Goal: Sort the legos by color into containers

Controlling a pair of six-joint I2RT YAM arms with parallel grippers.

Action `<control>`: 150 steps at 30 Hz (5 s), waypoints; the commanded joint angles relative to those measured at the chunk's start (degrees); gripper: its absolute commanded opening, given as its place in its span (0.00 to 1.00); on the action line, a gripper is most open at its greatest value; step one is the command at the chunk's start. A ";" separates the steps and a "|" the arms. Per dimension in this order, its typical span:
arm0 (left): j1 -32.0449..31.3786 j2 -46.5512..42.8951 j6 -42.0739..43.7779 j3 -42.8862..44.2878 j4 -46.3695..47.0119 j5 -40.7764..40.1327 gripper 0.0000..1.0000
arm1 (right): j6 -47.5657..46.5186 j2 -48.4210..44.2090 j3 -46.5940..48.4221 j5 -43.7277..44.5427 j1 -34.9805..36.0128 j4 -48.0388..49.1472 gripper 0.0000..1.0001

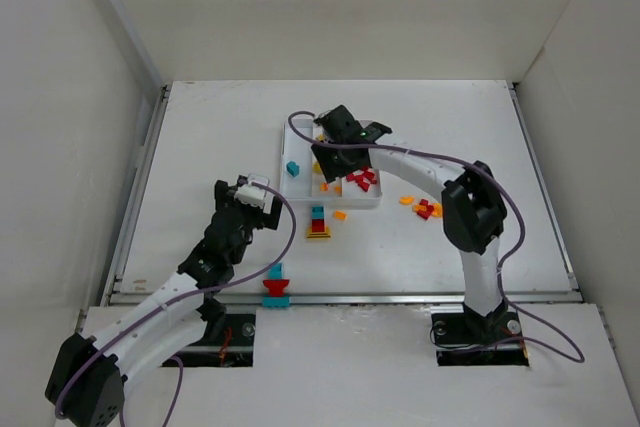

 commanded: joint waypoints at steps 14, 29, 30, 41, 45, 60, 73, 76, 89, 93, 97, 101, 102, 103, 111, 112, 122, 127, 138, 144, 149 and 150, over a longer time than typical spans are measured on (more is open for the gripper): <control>3.51 -1.18 0.35 -0.96 4.72 1.53 1.00 | -5.12 -17.42 -25.05 -7.97 5.21 6.12 0.46; 8.53 -1.27 -0.18 -0.44 2.61 6.45 1.00 | -2.31 -7.66 -21.79 -0.57 5.21 11.82 0.48; 8.53 -1.27 -0.18 -0.44 2.61 6.46 1.00 | -2.31 -6.95 -21.79 -0.57 5.21 11.82 0.50; 8.53 -1.27 -0.18 -0.44 2.08 6.98 1.00 | -2.49 -5.27 -21.70 0.57 6.62 12.97 0.26; 8.53 -1.27 -0.18 -0.44 2.08 7.59 1.00 | -1.87 -7.99 -23.80 -1.37 6.62 12.97 0.06; 8.53 -1.36 -0.18 0.09 1.38 7.60 1.00 | 4.54 -14.35 -15.31 7.67 7.86 17.57 0.00; 8.53 -2.41 0.35 -0.52 2.61 6.98 0.99 | 15.26 2.20 0.02 13.49 4.16 5.67 0.00; 8.53 -1.80 0.35 -0.52 2.61 6.98 0.99 | 15.80 0.62 -3.23 12.79 3.64 6.90 0.00; 9.06 -1.27 0.35 -0.52 2.08 6.90 0.99 | 13.60 -1.14 -6.49 4.69 3.63 12.96 0.17; 9.06 -1.80 0.35 -0.52 2.08 6.90 0.99 | 13.60 -1.14 -6.49 4.70 3.63 12.97 0.17; 9.06 -1.80 0.35 -0.52 2.08 6.90 0.99 | 13.60 -2.19 -7.10 3.39 3.63 14.37 0.17; 9.06 -1.80 0.35 -0.52 2.08 6.90 0.99 | 13.60 -2.20 -7.64 0.05 3.63 15.69 0.17; 9.06 -1.80 0.35 -0.52 2.08 6.90 0.99 | 13.60 -1.50 -7.11 0.04 3.63 15.69 0.17; 9.06 -1.80 0.35 -0.52 2.08 6.90 0.99 | 13.60 -0.45 -7.11 -0.83 3.63 15.17 0.17; 9.06 -1.80 0.35 -0.52 2.08 6.90 1.00 | 12.90 2.64 -3.42 -2.60 3.63 12.44 0.35; 9.06 -1.80 0.35 -0.52 2.08 7.42 1.00 | 12.89 2.03 -3.94 -3.29 3.63 13.14 0.39; 9.06 -1.80 0.35 -0.52 2.61 7.95 1.00 | 11.58 -5.00 -5.96 -3.47 3.10 13.76 0.60; 9.06 -1.27 0.35 -0.52 2.61 7.95 1.00 | 12.27 -17.89 -13.32 -2.43 -1.63 15.60 0.60; 9.06 -1.27 0.35 -0.52 2.61 8.48 1.00 | 15.71 -23.82 -33.90 -1.54 -18.95 8.21 0.63; 9.06 -1.27 0.35 -0.52 2.61 9.00 1.00 | 15.71 -21.72 -34.45 0.47 -18.96 9.99 0.69; 9.06 -1.80 0.35 -0.52 2.61 9.00 1.00 | 17.90 -19.60 -34.35 2.24 -18.96 9.28 0.69; 9.06 -1.80 0.35 -0.52 2.61 9.00 1.00 | 17.90 -19.60 -34.35 2.24 -18.96 9.28 0.69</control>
